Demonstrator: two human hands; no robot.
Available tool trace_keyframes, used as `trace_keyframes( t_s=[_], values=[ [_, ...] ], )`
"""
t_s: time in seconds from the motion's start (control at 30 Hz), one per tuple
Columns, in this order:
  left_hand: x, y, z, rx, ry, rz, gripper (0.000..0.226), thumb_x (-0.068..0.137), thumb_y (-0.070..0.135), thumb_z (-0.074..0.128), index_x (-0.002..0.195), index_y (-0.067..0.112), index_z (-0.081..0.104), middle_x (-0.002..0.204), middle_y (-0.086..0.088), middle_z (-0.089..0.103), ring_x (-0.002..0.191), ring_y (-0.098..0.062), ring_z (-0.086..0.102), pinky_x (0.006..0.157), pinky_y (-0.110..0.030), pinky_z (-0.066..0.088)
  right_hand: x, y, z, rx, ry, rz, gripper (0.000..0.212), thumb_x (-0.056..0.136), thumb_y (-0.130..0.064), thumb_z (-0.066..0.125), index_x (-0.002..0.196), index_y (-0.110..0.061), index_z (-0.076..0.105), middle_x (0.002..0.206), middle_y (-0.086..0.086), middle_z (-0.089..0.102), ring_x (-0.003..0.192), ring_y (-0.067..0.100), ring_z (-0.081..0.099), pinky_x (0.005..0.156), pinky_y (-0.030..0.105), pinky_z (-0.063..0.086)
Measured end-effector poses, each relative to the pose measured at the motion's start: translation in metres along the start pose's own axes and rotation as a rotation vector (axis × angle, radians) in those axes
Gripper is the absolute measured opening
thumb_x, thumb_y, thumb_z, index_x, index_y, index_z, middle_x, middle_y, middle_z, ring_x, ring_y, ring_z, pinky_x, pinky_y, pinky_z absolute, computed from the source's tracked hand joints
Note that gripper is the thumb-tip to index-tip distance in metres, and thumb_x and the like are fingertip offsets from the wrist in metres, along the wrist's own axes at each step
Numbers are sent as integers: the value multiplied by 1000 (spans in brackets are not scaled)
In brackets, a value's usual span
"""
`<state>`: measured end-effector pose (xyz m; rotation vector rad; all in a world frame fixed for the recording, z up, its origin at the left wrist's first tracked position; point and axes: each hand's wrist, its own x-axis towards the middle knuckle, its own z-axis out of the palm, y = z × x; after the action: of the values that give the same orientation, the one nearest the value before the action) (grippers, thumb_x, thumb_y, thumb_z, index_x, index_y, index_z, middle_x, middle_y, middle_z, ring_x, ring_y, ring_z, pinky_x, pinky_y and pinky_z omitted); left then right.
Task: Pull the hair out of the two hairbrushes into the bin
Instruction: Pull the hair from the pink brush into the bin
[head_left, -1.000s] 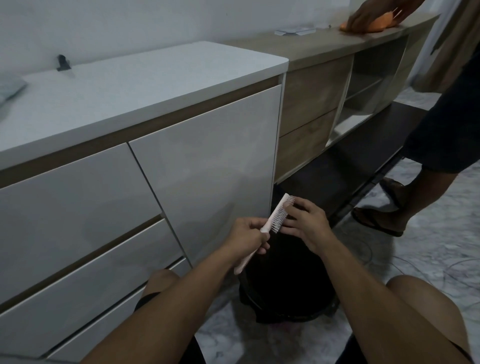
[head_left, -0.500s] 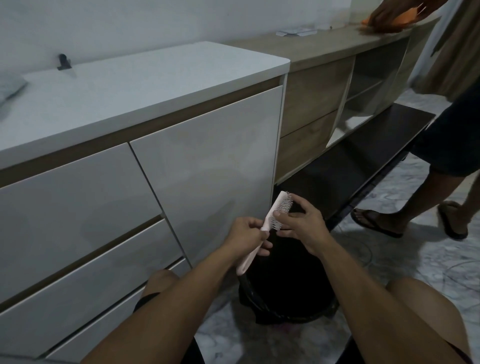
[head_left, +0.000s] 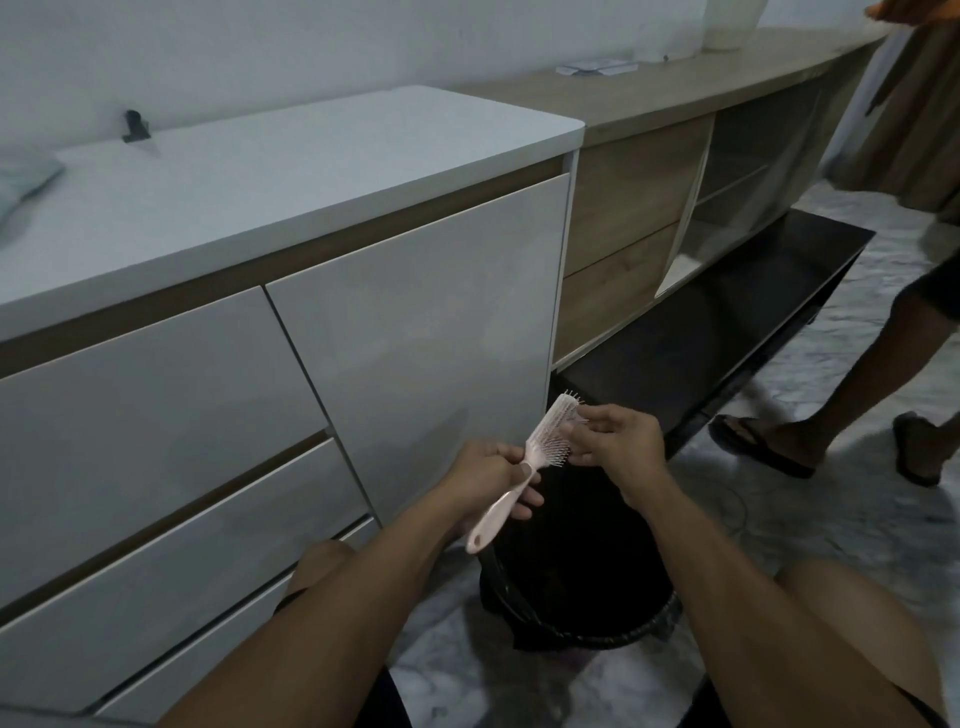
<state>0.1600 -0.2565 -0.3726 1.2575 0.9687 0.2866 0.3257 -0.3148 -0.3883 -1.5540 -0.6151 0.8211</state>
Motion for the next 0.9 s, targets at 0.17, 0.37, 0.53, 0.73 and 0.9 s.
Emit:
trace_keyframes(
  t_s=[0.17, 0.37, 0.53, 0.73, 0.9],
  values=[
    [-3, 0, 6, 13, -13, 18, 20, 93, -5, 46, 106, 1, 59, 82, -9, 61, 49, -10, 62, 39, -22, 49, 9, 2, -3, 31, 176, -20, 8, 82, -7, 75, 75, -4, 72, 64, 12, 66, 53, 16, 63, 47, 23, 56],
    [-1, 0, 12, 106, 134, 39, 21, 85, -4, 55, 82, 16, 63, 75, -5, 62, 52, -13, 55, 40, -21, 42, 10, 9, -3, 44, 281, 43, 10, 93, -7, 62, 85, -6, 67, 84, 18, 71, 66, 21, 71, 57, 31, 61],
    [4, -4, 15, 265, 239, 135, 34, 79, -1, 59, 108, 10, 73, 75, -12, 70, 50, -10, 50, 56, -22, 43, 4, 3, 2, 158, 86, 119, 44, 84, -20, 75, 123, -10, 56, 105, 16, 69, 88, 33, 73, 67, 45, 62],
    [2, -5, 14, 418, 294, 239, 50, 78, 7, 69, 127, 9, 61, 103, -17, 71, 96, -31, 67, 78, -27, 47, 7, 2, 5, 172, 168, 169, 27, 89, 4, 60, 113, -7, 59, 117, 27, 62, 104, 42, 65, 71, 50, 60],
    [2, -4, 12, 576, 296, 245, 26, 76, 18, 72, 101, 12, 76, 93, -12, 76, 87, -27, 70, 74, -32, 51, -4, -3, 4, 41, -43, 146, 60, 82, 2, 71, 129, -20, 41, 119, 9, 53, 112, 33, 58, 74, 49, 61]
  ],
)
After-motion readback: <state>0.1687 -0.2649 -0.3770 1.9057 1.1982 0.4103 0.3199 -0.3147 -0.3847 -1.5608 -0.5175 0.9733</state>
